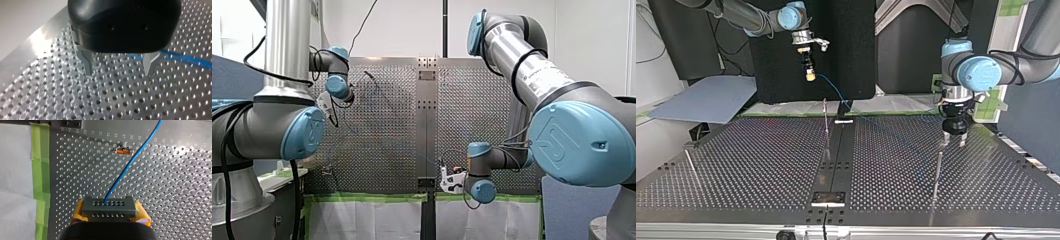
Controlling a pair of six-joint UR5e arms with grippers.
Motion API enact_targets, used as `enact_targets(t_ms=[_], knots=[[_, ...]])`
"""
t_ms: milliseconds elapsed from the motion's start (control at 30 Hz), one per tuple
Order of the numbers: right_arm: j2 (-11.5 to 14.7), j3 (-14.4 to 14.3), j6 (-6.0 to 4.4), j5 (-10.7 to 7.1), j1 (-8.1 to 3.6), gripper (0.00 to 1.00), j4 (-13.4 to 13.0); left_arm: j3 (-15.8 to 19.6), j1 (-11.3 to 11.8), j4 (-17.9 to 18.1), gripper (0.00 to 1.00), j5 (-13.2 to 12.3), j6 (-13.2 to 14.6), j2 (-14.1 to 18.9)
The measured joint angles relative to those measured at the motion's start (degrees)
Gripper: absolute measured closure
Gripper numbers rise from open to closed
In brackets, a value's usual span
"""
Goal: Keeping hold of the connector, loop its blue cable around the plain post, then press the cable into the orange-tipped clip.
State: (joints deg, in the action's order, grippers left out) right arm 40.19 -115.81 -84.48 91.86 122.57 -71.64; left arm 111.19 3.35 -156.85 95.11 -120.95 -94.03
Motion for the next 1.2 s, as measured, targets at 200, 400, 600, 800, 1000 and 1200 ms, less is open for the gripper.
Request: enact_targets(t_ms=[200, 400, 600, 800, 1000, 1200], knots=[[0.0, 0.0, 0.00, 0.00, 0.00, 1.00, -0.1, 0.4, -0.7, -1.7, 0.00, 0.1, 0.4, 2.0], [0.0, 0.0, 0.00, 0.00, 0.00, 1.00, -0.2, 0.4, -1.5, -3.3, 0.00, -0.5, 1.5, 2.6], [0.0, 0.0, 0.00, -0.12, 0.00, 1.00, -0.3, 1.2, -2.3, -5.6, 0.00, -1.2, 2.5, 4.3], [0.0, 0.0, 0.06, -0.17, 0.00, 1.00, -0.3, 2.2, -2.3, -7.5, 0.00, -1.3, 2.7, 7.5], [0.0, 0.0, 0.07, -0.22, 0.04, 1.00, -0.3, 1.3, -1.8, -10.9, 0.00, -1.4, 2.8, 11.0], [0.0, 0.0, 0.07, -0.26, 0.14, 1.00, -0.4, -1.6, -1.7, -14.2, 0.00, -3.4, 4.5, 14.3]])
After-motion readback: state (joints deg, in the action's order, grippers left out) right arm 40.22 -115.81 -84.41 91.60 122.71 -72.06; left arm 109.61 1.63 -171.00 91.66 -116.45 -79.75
